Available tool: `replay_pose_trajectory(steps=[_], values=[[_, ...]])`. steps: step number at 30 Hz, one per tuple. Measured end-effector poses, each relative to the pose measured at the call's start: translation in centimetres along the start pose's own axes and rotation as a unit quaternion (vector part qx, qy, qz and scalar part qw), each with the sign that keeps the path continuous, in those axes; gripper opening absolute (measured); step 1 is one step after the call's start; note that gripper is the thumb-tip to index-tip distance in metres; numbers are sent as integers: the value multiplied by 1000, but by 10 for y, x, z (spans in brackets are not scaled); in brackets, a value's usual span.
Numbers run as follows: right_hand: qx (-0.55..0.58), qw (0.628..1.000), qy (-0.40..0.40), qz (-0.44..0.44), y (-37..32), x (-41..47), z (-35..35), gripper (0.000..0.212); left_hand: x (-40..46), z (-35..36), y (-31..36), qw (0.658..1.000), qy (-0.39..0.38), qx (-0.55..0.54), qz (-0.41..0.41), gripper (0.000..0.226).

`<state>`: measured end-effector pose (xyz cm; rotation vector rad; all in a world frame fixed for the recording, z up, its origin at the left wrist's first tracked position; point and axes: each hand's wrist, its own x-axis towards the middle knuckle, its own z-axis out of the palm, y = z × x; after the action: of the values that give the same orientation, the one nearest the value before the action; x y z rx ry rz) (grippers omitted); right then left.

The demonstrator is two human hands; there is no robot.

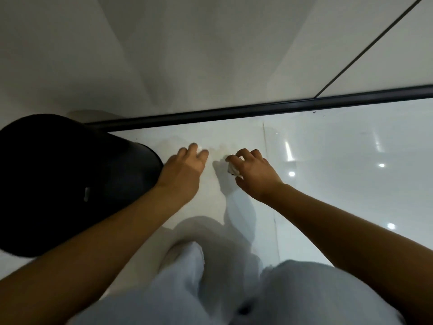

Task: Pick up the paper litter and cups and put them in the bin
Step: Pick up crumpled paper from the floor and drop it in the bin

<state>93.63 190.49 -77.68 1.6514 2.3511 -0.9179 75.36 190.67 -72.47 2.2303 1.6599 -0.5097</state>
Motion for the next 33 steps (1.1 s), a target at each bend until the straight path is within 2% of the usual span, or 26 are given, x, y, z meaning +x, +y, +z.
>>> replay_pose_trajectory(steps=[8, 16, 20, 26, 33], values=[[72, 996, 14, 52, -75, -95, -139, 54, -98, -149, 17, 983, 45, -169, -62, 51], [125, 992, 25, 21, -206, -139, -254, 52, -230, -240, -32, 939, 86, -251, -218, 51], [132, 991, 22, -3, -263, -140, -276, 51, -258, -253, -67, 929, 67, -259, -257, 53], [112, 993, 13, -25, -301, -123, -271, 52, -238, -239, -105, 924, 44, -258, -277, 55], [84, 996, -3, -22, -316, -95, -249, 54, -207, -209, -132, 947, -29, -188, -261, 62]])
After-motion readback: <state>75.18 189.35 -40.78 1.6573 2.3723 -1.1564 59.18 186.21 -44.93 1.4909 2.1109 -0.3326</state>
